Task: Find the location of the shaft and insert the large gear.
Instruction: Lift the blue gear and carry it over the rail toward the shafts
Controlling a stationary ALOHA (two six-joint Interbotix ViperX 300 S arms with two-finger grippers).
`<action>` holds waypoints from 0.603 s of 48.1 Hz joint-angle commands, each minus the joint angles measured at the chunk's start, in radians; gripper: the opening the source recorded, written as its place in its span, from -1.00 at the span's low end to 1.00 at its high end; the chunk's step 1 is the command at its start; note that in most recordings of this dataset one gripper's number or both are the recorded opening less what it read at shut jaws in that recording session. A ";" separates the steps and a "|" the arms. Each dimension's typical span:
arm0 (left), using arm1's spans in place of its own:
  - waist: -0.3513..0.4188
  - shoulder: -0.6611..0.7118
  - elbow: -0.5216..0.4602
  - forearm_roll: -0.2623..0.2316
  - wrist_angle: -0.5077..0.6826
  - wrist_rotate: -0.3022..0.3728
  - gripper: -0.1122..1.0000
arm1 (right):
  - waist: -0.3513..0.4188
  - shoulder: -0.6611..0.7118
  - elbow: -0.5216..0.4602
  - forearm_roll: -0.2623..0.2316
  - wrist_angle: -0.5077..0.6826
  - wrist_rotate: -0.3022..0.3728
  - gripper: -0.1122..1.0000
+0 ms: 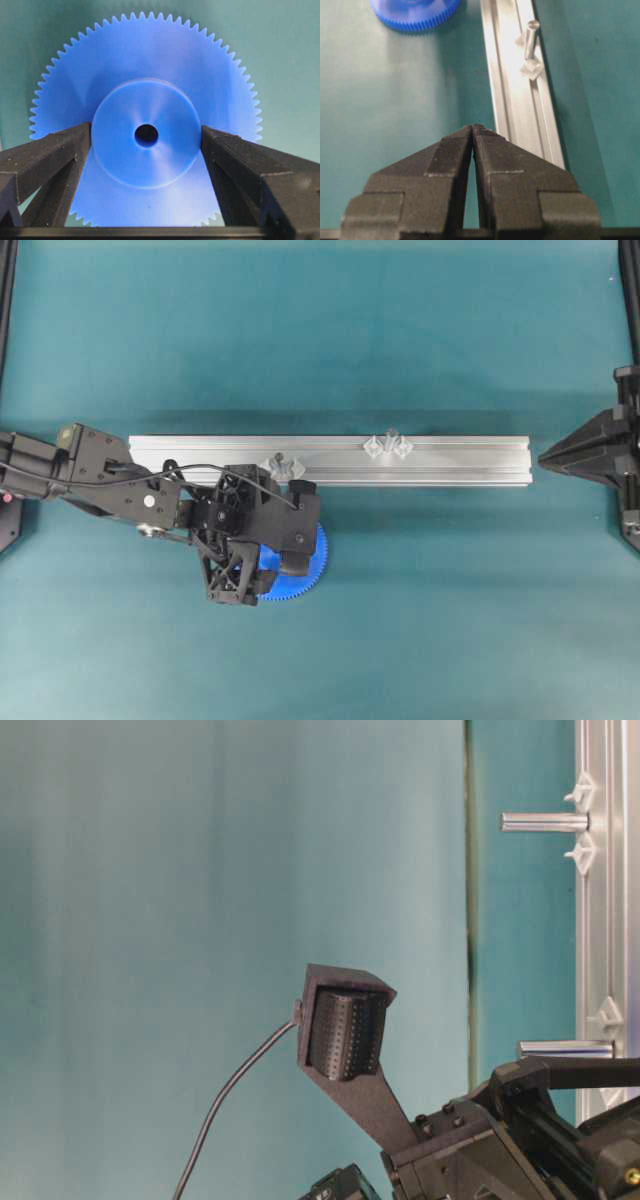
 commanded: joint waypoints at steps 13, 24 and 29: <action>-0.003 0.003 -0.023 0.003 -0.002 -0.025 0.79 | 0.000 0.006 -0.012 -0.002 -0.003 0.011 -0.55; -0.003 0.000 -0.023 0.003 0.008 -0.055 0.49 | 0.000 0.006 -0.012 0.002 -0.005 0.011 -0.55; -0.003 0.000 -0.026 0.003 0.018 -0.055 0.50 | 0.000 0.006 -0.012 0.002 -0.005 0.011 -0.55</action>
